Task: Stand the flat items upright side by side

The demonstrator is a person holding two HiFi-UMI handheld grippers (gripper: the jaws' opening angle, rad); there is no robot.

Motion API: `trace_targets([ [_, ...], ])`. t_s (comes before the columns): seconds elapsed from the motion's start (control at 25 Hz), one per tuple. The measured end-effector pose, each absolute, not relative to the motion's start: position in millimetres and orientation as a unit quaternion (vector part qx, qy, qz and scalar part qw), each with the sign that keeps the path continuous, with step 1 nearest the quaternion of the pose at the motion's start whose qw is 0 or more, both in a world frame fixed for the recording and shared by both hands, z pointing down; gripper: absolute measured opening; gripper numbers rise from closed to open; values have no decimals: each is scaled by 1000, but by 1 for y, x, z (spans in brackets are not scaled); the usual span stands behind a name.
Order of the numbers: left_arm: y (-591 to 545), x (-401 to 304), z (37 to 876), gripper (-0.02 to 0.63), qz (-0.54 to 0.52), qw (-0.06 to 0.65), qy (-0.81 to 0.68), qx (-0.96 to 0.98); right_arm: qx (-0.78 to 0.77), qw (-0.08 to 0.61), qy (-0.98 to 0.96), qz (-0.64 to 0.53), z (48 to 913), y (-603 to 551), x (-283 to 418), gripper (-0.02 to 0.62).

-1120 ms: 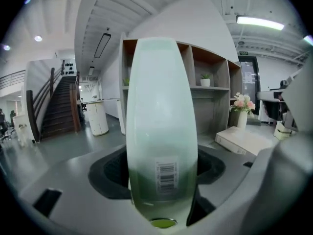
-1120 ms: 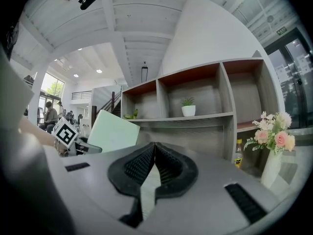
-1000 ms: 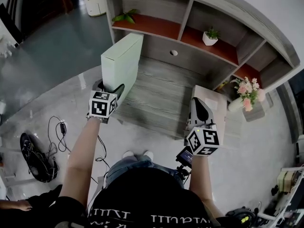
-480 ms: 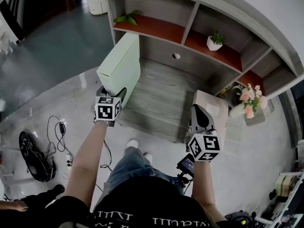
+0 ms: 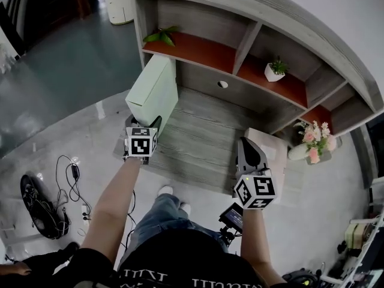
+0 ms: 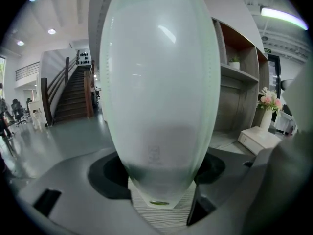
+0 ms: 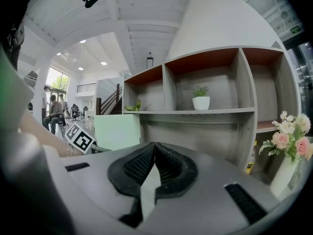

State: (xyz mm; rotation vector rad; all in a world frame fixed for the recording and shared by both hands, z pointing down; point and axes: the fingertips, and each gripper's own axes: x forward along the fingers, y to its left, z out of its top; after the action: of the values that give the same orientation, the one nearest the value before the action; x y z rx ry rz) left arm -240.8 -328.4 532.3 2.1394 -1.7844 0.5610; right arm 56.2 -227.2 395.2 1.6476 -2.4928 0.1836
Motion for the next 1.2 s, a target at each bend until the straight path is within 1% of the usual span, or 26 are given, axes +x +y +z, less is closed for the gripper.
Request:
trace_targets([
  [0.24, -353, -247, 532, 337, 191, 142, -632, 737, 553, 82, -826, 69, 401, -236, 47, 15],
  [0.6, -387, -258, 530, 337, 189, 146, -646, 724, 572, 90, -813, 64, 397, -257, 51, 15],
  [0.96, -403, -267, 532, 337, 215, 126, -670, 700, 576, 94, -809, 67, 402, -272, 46, 15],
  [1.2, -404, -263, 534, 362, 214, 123, -656, 713, 582, 92, -805, 69, 403, -279, 39, 15],
])
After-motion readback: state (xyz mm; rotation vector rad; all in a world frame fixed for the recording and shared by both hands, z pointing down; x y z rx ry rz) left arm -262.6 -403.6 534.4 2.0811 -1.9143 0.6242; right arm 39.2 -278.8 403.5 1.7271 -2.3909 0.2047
